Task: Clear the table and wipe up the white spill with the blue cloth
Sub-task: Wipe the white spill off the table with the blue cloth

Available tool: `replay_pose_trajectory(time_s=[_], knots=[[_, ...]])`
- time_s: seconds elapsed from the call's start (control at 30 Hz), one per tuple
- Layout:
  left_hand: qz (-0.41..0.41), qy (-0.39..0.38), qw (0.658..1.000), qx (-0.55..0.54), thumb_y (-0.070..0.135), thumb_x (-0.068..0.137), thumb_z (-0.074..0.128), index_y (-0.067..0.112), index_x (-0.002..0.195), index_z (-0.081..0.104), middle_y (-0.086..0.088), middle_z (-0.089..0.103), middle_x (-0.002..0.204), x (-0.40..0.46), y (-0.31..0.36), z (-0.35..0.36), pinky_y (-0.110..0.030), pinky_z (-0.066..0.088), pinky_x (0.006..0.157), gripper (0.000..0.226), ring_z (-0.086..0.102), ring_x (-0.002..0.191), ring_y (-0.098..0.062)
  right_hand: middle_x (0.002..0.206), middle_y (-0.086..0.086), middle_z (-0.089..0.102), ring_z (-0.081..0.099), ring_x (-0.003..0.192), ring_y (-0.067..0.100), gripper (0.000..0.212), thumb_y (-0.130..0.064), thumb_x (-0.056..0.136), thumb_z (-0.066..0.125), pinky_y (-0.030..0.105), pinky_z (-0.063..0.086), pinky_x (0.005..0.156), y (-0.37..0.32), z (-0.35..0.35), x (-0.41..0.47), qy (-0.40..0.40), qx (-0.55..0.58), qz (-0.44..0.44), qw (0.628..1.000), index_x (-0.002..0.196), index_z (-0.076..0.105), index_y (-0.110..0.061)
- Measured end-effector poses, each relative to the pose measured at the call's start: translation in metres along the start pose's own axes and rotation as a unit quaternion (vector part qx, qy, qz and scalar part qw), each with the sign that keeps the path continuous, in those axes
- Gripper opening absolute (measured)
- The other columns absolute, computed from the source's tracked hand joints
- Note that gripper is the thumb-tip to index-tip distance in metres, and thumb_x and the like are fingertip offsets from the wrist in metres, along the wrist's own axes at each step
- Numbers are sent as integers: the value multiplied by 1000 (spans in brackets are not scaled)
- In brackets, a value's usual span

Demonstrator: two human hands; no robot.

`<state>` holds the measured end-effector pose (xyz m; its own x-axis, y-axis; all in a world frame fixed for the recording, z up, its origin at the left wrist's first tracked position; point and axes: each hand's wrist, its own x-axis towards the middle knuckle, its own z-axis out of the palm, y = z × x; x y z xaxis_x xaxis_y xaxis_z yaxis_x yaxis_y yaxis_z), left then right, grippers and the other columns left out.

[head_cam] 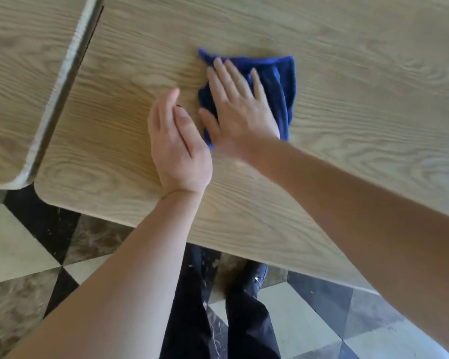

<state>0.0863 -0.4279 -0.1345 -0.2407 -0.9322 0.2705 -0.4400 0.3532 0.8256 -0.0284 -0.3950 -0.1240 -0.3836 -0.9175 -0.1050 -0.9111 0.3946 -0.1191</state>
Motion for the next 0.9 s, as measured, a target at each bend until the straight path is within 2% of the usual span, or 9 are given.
replay_pose_trajectory(time_s=[0.13, 0.23, 0.33, 0.4, 0.47, 0.53, 0.67, 0.77, 0.9], knots=[[6, -7, 1000, -18, 16, 100, 35, -1, 121, 64, -12, 68, 116, 0, -2, -7, -31, 48, 97, 40, 63, 107, -27, 166, 2, 4, 0, 153, 18, 69, -51, 101, 21, 49, 4, 124, 2, 0, -93, -81, -17, -162, 983, 158, 10, -14], [53, -70, 996, 26, 12, 99, 36, -2, 117, 65, -15, 67, 118, -1, -8, -12, -38, 47, 99, 37, 62, 111, -32, 166, 1, 0, -3, 153, 17, 69, -49, 101, 26, 48, 1, 124, 35, -2, -138, -137, -59, -298, 943, 158, 8, -14], [139, -175, 961, 162, 9, 93, 37, 4, 128, 59, -16, 56, 139, -2, -23, -27, -46, 40, 111, 42, 50, 133, -35, 166, -3, 3, -1, 153, 16, 67, -48, 102, 32, 51, 5, 123, 72, -4, -164, -169, -66, -384, 905, 158, 13, -16], [124, -204, 930, 280, 19, 95, 37, 16, 142, 48, -14, 40, 156, 1, -31, -41, -49, 25, 121, 48, 31, 147, -35, 166, -7, 7, 4, 153, 15, 66, -50, 101, 35, 54, 7, 121, 93, -6, -173, -166, -68, -412, 893, 157, 17, -20], [88, -209, 911, 345, 31, 100, 36, 25, 152, 35, -12, 25, 164, 4, -33, -47, -49, 14, 125, 52, 15, 154, -33, 164, -11, 13, 8, 153, 15, 63, -52, 100, 36, 58, 8, 120, 104, -7, -174, -147, -73, -415, 895, 156, 22, -27], [84, -214, 901, 367, 37, 101, 32, 26, 154, 29, -12, 18, 165, 3, -32, -47, -51, 11, 125, 54, 9, 155, -33, 163, -12, 18, 11, 153, 18, 62, -55, 96, 40, 63, 6, 118, 104, -6, -174, -119, -73, -391, 910, 153, 28, -35], [69, -230, 897, 371, 40, 103, 29, 26, 155, 26, -11, 15, 166, 4, -29, -46, -52, 11, 125, 54, 5, 155, -31, 163, -8, 21, 14, 152, 22, 72, -58, 88, 49, 63, 10, 117, 93, 0, -171, -88, -56, -324, 940, 153, 30, -34], [61, -236, 896, 371, 38, 104, 30, 26, 155, 27, -10, 15, 167, 5, -26, -46, -52, 12, 125, 53, 5, 155, -30, 164, -8, 18, 12, 152, 20, 72, -58, 90, 46, 62, 12, 118, 89, -3, -153, -93, -45, -304, 947, 154, 27, -33], [65, -243, 890, 381, 37, 103, 29, 23, 154, 28, -12, 17, 166, 6, -25, -46, -53, 14, 124, 53, 7, 155, -32, 164, -10, 14, 9, 153, 17, 71, -59, 91, 41, 58, 8, 120, 81, -8, -102, -89, -37, -272, 957, 155, 24, -35]])
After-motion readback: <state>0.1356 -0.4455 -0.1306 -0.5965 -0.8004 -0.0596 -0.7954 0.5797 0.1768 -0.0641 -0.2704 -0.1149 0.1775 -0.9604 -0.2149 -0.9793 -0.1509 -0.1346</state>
